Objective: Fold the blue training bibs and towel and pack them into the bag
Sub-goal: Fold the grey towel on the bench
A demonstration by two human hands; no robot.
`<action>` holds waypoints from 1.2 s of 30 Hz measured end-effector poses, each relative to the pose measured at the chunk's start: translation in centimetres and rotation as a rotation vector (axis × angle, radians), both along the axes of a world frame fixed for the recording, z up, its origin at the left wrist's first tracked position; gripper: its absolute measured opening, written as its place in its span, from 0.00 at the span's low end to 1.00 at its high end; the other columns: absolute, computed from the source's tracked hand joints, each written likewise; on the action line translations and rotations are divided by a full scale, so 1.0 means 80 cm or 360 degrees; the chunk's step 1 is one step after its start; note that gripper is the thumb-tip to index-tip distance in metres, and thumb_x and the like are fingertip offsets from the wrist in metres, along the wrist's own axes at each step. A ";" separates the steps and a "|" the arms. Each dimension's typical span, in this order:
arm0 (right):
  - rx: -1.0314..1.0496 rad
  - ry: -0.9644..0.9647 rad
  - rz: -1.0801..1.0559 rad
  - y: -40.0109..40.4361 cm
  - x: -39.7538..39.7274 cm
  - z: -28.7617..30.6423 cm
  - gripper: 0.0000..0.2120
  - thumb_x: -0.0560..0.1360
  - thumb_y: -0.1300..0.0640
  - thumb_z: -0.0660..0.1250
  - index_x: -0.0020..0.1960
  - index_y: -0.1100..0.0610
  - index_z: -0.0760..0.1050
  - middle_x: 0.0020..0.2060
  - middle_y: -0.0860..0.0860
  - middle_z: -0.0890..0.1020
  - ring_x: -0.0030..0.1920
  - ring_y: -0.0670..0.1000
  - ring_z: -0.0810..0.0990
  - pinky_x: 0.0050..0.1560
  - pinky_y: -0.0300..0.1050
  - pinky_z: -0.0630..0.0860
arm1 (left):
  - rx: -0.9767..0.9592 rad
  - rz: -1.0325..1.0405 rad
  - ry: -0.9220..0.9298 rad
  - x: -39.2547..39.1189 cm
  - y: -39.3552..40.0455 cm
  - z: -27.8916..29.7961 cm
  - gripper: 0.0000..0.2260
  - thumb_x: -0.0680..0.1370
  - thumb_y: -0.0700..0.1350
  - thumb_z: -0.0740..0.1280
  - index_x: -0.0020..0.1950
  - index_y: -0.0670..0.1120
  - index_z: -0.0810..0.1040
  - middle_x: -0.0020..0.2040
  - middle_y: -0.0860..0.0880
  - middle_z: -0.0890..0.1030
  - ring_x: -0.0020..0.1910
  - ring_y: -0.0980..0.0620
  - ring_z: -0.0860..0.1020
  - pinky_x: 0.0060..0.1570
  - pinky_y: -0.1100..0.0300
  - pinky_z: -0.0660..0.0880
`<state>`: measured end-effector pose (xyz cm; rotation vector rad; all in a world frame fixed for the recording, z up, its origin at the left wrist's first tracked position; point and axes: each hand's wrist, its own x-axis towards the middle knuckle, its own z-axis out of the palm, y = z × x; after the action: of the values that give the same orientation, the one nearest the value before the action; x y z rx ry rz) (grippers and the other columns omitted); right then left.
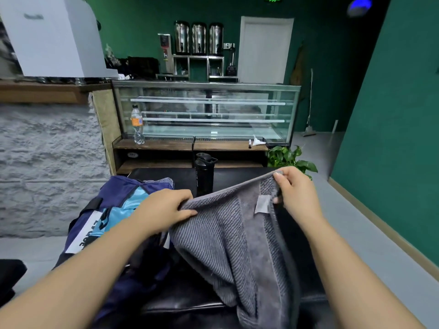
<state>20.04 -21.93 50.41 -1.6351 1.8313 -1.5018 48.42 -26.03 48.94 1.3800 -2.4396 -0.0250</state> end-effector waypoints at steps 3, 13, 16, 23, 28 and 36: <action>0.0077 0.0209 -0.0142 0.002 -0.022 0.002 0.08 0.81 0.53 0.59 0.45 0.50 0.74 0.38 0.48 0.81 0.39 0.51 0.80 0.40 0.48 0.74 | -0.0178 0.0063 -0.0306 0.015 0.002 0.015 0.16 0.76 0.61 0.63 0.36 0.53 0.64 0.32 0.55 0.67 0.39 0.51 0.70 0.37 0.55 0.61; -0.0059 -0.0113 -0.0266 0.039 -0.043 0.036 0.08 0.82 0.55 0.57 0.49 0.57 0.72 0.39 0.54 0.79 0.33 0.55 0.83 0.34 0.51 0.80 | -0.1083 -0.0207 -0.0563 0.062 -0.003 0.081 0.16 0.75 0.57 0.67 0.31 0.49 0.73 0.28 0.52 0.74 0.33 0.45 0.73 0.28 0.58 0.66; -0.0231 -0.0091 -0.0334 0.048 -0.046 0.049 0.07 0.82 0.55 0.56 0.51 0.56 0.72 0.42 0.54 0.80 0.38 0.55 0.81 0.35 0.49 0.79 | -0.1220 -0.0136 -0.0319 0.056 0.009 0.111 0.16 0.77 0.56 0.63 0.36 0.47 0.75 0.32 0.49 0.76 0.34 0.44 0.75 0.28 0.54 0.73; 0.0052 0.0406 -0.0382 0.064 -0.053 0.054 0.09 0.82 0.51 0.55 0.49 0.53 0.71 0.41 0.51 0.79 0.42 0.55 0.77 0.39 0.48 0.67 | -0.1120 0.0052 -0.0372 0.060 0.028 0.102 0.11 0.72 0.46 0.74 0.36 0.45 0.74 0.32 0.47 0.76 0.32 0.42 0.76 0.26 0.53 0.73; 0.0008 0.0279 -0.0346 0.083 -0.049 0.072 0.09 0.83 0.52 0.53 0.50 0.54 0.68 0.31 0.53 0.80 0.26 0.49 0.80 0.35 0.44 0.72 | -0.1131 0.0107 -0.0174 0.049 0.044 0.117 0.11 0.76 0.50 0.68 0.39 0.46 0.73 0.37 0.45 0.76 0.38 0.41 0.76 0.33 0.53 0.71; -0.0012 -0.0105 -0.0203 0.098 -0.046 0.092 0.09 0.83 0.53 0.52 0.51 0.56 0.67 0.41 0.57 0.79 0.30 0.58 0.83 0.32 0.51 0.80 | -0.0729 0.0150 0.0386 0.033 0.066 0.139 0.17 0.74 0.47 0.71 0.36 0.47 0.63 0.36 0.51 0.66 0.38 0.47 0.68 0.36 0.54 0.59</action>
<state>16.35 -14.08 57.81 -1.4788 1.9286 -1.5964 51.08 -20.77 60.04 1.2006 -2.0152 0.3467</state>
